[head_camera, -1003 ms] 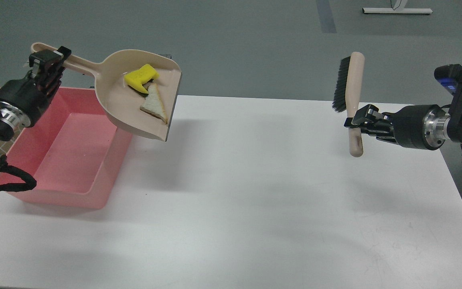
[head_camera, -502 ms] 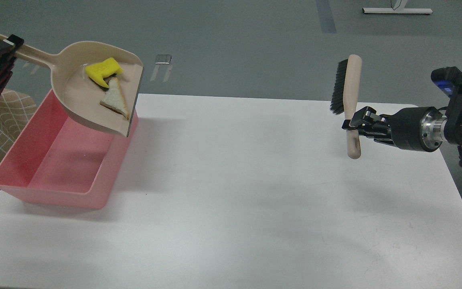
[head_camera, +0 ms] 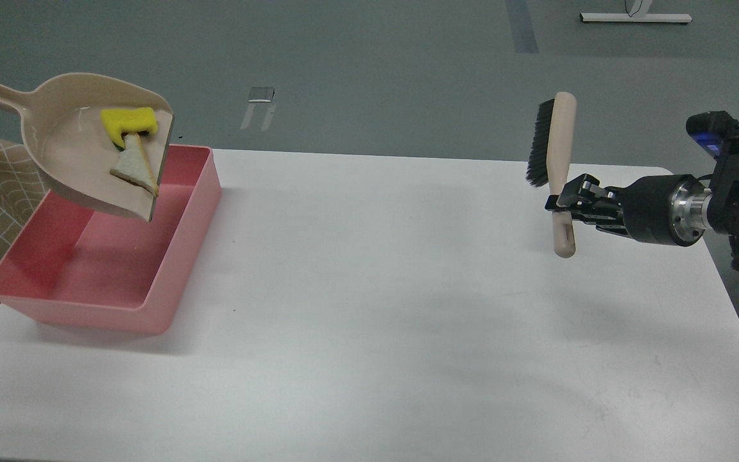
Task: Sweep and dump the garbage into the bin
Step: 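Tilt the dustpan to pour the sponge and item into the bin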
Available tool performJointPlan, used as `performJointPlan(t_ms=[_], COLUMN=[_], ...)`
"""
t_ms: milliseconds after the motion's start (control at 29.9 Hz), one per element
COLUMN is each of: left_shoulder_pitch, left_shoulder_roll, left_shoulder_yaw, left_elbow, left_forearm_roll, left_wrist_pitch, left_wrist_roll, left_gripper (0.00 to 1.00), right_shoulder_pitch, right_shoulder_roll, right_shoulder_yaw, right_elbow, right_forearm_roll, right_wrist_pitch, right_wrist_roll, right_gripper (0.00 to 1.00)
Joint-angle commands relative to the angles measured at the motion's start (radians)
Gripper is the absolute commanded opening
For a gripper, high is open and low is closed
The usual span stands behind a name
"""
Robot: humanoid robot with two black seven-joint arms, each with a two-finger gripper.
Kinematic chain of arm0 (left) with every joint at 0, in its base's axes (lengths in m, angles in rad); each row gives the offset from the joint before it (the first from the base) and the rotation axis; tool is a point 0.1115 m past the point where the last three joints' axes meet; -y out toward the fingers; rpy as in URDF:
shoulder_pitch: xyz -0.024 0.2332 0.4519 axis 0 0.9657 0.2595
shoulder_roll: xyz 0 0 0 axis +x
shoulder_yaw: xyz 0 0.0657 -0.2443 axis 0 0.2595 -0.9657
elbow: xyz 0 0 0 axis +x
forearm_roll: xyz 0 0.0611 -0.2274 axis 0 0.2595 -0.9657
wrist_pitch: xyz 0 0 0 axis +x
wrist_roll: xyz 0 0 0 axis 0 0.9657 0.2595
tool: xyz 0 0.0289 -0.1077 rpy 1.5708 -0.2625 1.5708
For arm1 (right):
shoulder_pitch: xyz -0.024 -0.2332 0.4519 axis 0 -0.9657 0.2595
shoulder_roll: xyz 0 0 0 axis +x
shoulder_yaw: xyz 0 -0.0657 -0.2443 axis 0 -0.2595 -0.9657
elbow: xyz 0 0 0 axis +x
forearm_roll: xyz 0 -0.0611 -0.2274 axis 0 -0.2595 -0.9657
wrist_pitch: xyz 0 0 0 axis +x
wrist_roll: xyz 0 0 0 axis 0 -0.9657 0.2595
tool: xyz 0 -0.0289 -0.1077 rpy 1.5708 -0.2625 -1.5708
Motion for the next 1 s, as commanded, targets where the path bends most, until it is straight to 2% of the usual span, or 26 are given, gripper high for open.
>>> performJointPlan(t_ms=[0, 334, 970], left_shoulder_pitch=[0.004, 0.053, 0.011], left_shoulder_roll=[-0.002, 0.001, 0.052], left_shoulder_yaw=[0.002, 0.015, 0.000], left_elbow=[0.041, 0.114, 0.072], left_forearm_roll=[0.000, 0.021, 0.132], left_wrist_pitch=[-0.017, -0.015, -0.012], left_wrist_roll=[0.000, 0.000, 0.000], left_gripper=[0.00, 0.00, 0.00], right_shoulder_pitch=[0.000, -0.002, -0.002], right_shoulder_roll=[0.003, 0.004, 0.012], right_shoulder_yaw=[0.001, 0.001, 0.003], right_elbow=[-0.002, -0.005, -0.008], right_forearm_roll=[0.000, -0.002, -0.002], right_wrist_pitch=[0.000, 0.000, 0.000], right_wrist_roll=[0.000, 0.000, 0.000], right_gripper=[0.00, 0.00, 0.00])
